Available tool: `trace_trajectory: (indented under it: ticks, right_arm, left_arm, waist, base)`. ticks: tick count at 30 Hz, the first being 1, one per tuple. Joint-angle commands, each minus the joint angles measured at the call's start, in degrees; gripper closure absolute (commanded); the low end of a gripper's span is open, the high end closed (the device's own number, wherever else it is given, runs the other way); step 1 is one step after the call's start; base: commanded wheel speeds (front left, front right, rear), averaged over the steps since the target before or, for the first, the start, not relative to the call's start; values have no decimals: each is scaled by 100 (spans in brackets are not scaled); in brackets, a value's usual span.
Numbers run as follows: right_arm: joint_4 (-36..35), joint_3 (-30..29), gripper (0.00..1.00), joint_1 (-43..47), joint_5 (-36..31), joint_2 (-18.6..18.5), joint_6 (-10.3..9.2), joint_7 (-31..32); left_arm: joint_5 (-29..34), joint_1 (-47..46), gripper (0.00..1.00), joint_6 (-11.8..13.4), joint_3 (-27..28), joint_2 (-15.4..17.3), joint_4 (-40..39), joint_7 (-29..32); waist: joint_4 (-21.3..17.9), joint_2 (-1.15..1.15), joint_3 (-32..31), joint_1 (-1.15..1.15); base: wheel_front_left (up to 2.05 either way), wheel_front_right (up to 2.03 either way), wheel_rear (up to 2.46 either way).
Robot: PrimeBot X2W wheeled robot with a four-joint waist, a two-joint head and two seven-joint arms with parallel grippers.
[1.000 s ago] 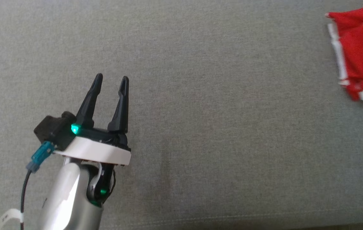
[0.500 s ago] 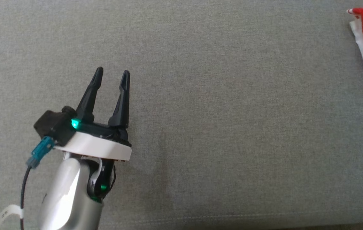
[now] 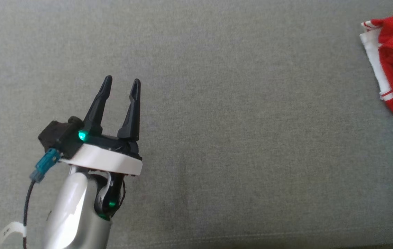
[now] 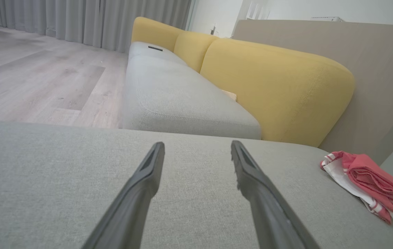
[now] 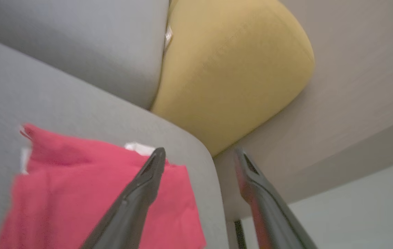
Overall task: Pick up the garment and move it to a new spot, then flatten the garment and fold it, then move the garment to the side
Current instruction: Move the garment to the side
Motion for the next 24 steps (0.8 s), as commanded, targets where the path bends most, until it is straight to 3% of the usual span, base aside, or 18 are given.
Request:
trace_trajectory:
  ticks: [1,14,18,24]
  right_arm:
    - [-256,-14,0,94,77,-11,-5,-55]
    - [-2355,-326,0,1243,1801,2422,-5,-871]
    - [-2672,-239,0,1842,2202,2855,-5,-1147]
    - [-2637,-62,0,2606,2556,3163,-5,-1725]
  left_arm:
    - [-31,-72,0,-35,172,45,-185,-31]
    - [-16,367,0,-35,502,45,-408,-31]
    - [-29,530,0,-35,517,45,-452,-31]
    - [-76,800,0,-35,560,45,-492,-31]
  waist:
    - [-10,0,-139,0]
    - [-32,0,-1069,0]
    - [-5,0,-1303,0]
    - [39,0,-1534,0]
  base:
    - [0,0,0]
    - [0,0,0]
    - [0,0,0]
    - [0,0,0]
